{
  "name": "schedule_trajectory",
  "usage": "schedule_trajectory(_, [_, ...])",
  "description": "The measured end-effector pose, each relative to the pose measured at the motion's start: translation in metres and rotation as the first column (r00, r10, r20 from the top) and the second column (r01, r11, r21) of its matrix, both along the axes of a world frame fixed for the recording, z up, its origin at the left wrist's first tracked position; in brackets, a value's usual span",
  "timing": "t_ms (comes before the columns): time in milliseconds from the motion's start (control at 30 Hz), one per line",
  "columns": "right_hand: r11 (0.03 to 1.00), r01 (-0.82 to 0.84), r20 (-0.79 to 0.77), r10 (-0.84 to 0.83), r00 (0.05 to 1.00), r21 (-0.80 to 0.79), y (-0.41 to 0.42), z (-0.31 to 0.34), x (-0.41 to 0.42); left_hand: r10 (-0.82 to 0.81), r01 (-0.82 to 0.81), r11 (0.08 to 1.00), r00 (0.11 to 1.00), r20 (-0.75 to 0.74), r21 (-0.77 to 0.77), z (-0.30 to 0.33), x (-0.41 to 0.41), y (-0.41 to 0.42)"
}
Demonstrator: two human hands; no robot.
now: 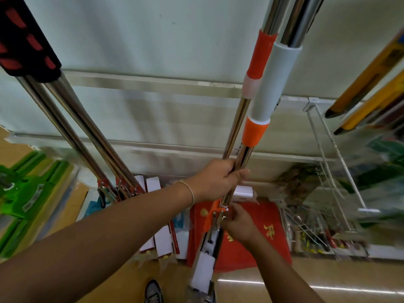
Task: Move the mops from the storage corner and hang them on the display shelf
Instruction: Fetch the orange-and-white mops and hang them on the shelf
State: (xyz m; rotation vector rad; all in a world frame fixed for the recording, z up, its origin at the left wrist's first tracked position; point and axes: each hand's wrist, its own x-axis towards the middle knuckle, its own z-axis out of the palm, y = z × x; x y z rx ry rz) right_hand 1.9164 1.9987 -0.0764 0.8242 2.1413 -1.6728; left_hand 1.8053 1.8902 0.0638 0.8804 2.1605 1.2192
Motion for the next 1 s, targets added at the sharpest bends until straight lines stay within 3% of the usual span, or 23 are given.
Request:
schedule_trajectory(100, [0.999,0.038,-0.042,-0.036,0.998,0.039,-0.018,0.003,0.001,0.045,-0.045,0.999,0.999,-0.025,0.004,-0.004,0.002,0.005])
schedule_trajectory(233, [0.937,0.079,-0.070,-0.058,0.996,0.340,-0.022,0.008,-0.011,0.111,-0.111,0.994,0.993,-0.028,0.011,-0.004,0.003,0.011])
schedule_trajectory(300, [0.917,0.089,-0.104,-0.053,0.993,0.390,-0.021,0.004,-0.014,0.132,-0.132,0.991,0.991,-0.018,0.029,-0.003,0.004,0.012])
schedule_trajectory(700, [0.895,-0.043,-0.127,0.110,0.986,0.443,-0.010,0.000,-0.015,0.165,-0.164,0.986,0.985,-0.040,0.028,0.000,0.011,0.013])
schedule_trajectory(1000, [0.933,-0.209,-0.070,0.239,0.968,0.295,0.016,0.018,-0.029,0.160,-0.164,0.983,0.985,-0.063,-0.080,0.008,0.004,0.021])
